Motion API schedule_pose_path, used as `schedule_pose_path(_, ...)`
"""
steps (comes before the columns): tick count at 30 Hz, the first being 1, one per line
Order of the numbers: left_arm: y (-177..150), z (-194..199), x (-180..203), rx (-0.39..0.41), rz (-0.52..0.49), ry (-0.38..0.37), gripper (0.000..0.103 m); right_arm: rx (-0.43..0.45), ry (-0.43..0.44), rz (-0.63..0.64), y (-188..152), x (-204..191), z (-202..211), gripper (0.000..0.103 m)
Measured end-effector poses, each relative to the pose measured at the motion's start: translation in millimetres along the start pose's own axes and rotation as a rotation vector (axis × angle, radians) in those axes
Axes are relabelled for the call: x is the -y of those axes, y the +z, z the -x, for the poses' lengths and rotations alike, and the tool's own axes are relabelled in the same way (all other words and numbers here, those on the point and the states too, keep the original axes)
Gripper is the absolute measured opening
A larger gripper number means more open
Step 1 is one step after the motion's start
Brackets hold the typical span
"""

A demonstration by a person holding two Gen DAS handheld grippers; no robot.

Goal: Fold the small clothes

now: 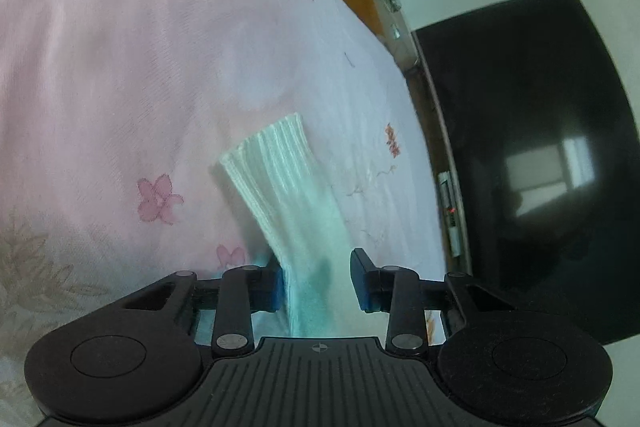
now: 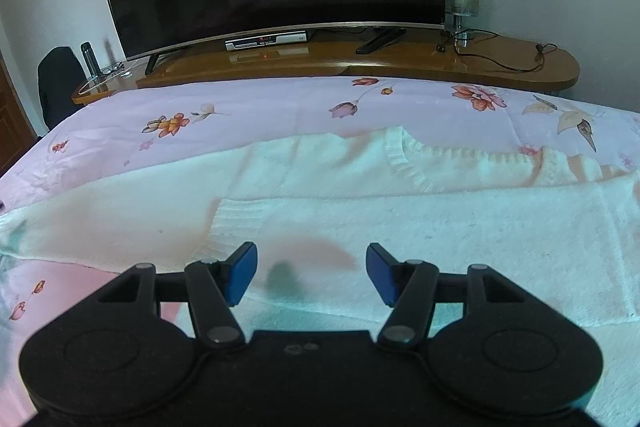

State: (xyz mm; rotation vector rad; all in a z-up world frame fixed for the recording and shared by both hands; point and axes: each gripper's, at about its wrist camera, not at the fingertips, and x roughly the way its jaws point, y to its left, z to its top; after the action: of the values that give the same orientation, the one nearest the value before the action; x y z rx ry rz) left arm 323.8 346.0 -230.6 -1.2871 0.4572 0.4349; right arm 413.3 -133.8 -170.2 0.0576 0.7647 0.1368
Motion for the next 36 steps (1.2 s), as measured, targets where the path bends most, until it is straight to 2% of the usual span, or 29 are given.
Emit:
schedule_pose_path(1,-0.5,0.1,0.5,0.008,-0.003,-0.007,0.03,-0.001,-0.001,-0.001,-0.5,0.5,0.2,0.06)
schedule_pose_path(2,-1.1,0.3,1.9,0.015,-0.014,0.001,0.004,-0.002,-0.002,-0.001,-0.8,1.1,0.4,0.06)
schedule_pose_path(4,-1.8,-0.8,4.2,0.012,-0.022,-0.004,0.003,-0.002,-0.006,0.0,-1.2,2.4,0.8,0.06)
schedule_pose_path(6,-4.3,0.0,17.5,0.019,-0.086,-0.001,0.003,-0.001,-0.01,0.0,-1.4,3.6,0.9,0.059)
schedule_pose_path(9,-15.3,14.3,53.0,0.02,-0.24,-0.074,0.003,0.005,-0.019,-0.003,-0.9,6.0,1.2,0.058)
schedule_pose_path(12,-38.9,16.6,93.9,-0.036,-0.369,-0.158,0.003,0.015,-0.034,-0.012,-0.2,9.8,2.1,0.058)
schedule_pose_path(15,-89.8,11.2,138.6,-0.155,-0.495,-0.26,0.003,-0.004,-0.044,-0.015,-3.6,13.3,-1.7,0.058)
schedule_pose_path(17,-135.5,2.0,163.8,-0.255,-0.574,-0.311,0.003,-0.032,-0.039,-0.018,-6.6,18.2,-5.0,0.056)
schedule_pose_path(20,-213.0,-13.0,190.8,-0.408,-0.665,-0.365,0.003,-0.005,-0.031,-0.057,-6.4,32.5,7.7,0.054)
schedule_pose_path(22,-266.8,-23.0,200.9,-0.499,-0.716,-0.38,0.003,0.019,-0.036,-0.076,-5.9,46.2,20.0,0.054)
schedule_pose_path(25,-340.5,-40.3,205.4,-0.642,-0.805,-0.331,0.003,0.036,-0.054,-0.101,-8.3,75.4,38.7,0.055)
schedule_pose_path(27,-372.0,-47.5,203.9,-0.71,-0.875,-0.249,0.003,0.037,-0.064,-0.12,-11.9,94.3,47.6,0.055)
schedule_pose_path(29,-385.0,-49.8,203.7,-0.767,-0.867,-0.192,0.003,0.022,-0.052,-0.154,-17.7,113.7,53.5,0.055)
schedule_pose_path(31,-382.1,-39.2,205.8,-0.757,-0.844,-0.221,0.003,0.018,-0.028,-0.19,-23.1,128.0,59.0,0.055)
schedule_pose_path(33,-379.1,-23.8,215.9,-0.729,-0.866,-0.251,0.003,0.008,0.001,-0.212,-25.9,134.1,60.6,0.055)
schedule_pose_path(34,-372.4,-19.3,217.2,-0.715,-0.878,-0.263,0.004,0.003,0.018,-0.221,-26.9,135.5,60.5,0.056)
schedule_pose_path(35,-364.3,-15.4,219.0,-0.686,-0.896,-0.258,0.013,-0.001,0.033,-0.227,-27.3,135.3,59.9,0.056)
schedule_pose_path(36,-355.1,-14.0,219.7,-0.654,-0.903,-0.247,0.043,-0.002,0.045,-0.23,-26.9,133.8,59.5,0.056)
